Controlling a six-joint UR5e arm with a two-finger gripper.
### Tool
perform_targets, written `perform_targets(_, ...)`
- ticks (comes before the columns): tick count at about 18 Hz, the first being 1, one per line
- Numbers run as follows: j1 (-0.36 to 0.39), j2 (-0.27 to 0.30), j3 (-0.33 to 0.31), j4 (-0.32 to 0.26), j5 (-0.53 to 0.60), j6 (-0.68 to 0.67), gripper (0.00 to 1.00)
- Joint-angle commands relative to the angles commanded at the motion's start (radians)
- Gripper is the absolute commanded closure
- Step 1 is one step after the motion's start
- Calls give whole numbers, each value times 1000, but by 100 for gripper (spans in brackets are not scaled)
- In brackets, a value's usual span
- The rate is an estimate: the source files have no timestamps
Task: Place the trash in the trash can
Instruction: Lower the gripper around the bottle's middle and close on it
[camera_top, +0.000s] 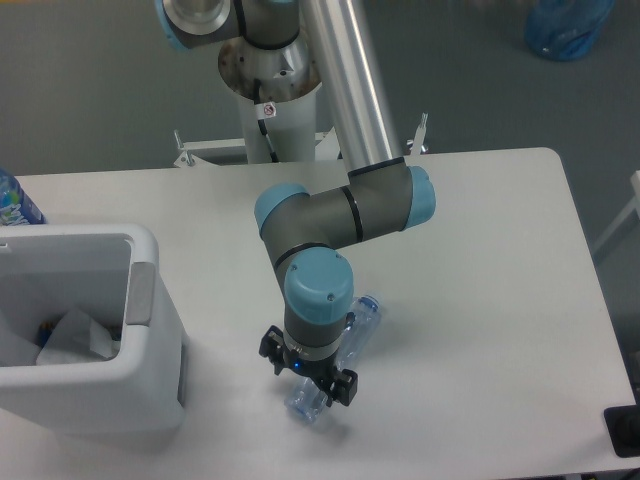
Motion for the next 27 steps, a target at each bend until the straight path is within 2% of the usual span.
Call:
perform_targets(19,0,-5,17,0,0,-2,0)
perform_targets(27,0,-31,35,0,2,-9,0)
